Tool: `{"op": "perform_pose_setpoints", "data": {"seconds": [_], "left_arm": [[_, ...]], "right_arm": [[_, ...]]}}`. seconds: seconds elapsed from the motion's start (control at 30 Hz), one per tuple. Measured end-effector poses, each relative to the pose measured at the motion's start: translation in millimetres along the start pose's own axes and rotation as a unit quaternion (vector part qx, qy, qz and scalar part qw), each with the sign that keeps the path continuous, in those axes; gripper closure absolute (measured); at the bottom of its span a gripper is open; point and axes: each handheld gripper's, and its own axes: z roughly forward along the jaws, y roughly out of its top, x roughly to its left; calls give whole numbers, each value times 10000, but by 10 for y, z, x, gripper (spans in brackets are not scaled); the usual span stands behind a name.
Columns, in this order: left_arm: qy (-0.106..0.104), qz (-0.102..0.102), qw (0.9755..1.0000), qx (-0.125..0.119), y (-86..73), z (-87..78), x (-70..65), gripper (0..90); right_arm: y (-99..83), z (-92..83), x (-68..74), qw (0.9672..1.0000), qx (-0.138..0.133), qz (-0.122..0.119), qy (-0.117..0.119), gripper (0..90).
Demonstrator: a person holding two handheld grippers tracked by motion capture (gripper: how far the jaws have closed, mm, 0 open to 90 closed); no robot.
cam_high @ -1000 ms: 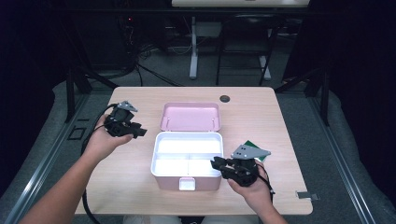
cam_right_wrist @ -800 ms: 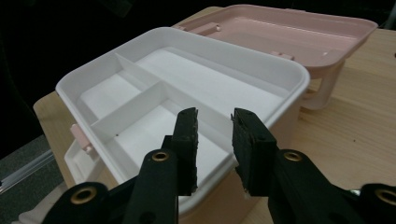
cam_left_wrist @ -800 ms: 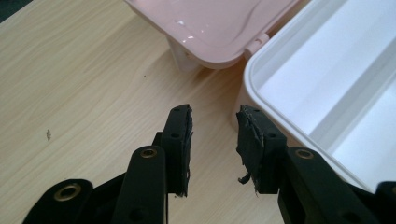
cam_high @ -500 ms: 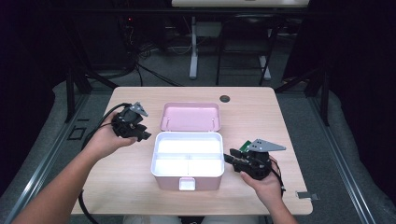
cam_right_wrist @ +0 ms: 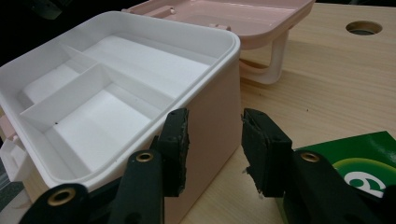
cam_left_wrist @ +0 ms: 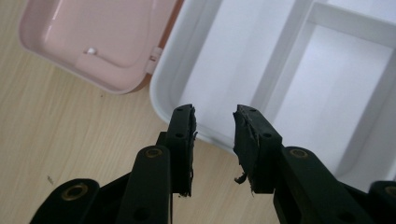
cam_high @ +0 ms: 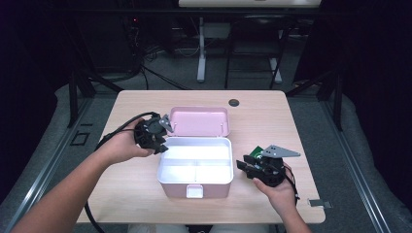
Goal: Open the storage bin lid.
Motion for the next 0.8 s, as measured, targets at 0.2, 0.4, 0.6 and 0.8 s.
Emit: {"op": "perform_pose_setpoints", "data": {"seconds": [0.2, 0.4, 0.6, 0.8], "left_arm": [[31, 366, 9991, 189, 132, 37, -106, 678], [61, 800, 9963, 304, 346, 139, -333, 683], [102, 1133, 9923, 496, 503, 279, -452, 697], [112, 1368, 9885, 639, 638, 400, -531, 719]], "right_arm": [[-14, -6, -24, 10000, 7, 21, -13, 608], [-27, 3, -32, 10000, 42, 20, -32, 605], [-32, 3, -45, 10000, 27, 17, -32, 605], [-41, 2, -55, 10000, 26, 32, -34, 605]]}}
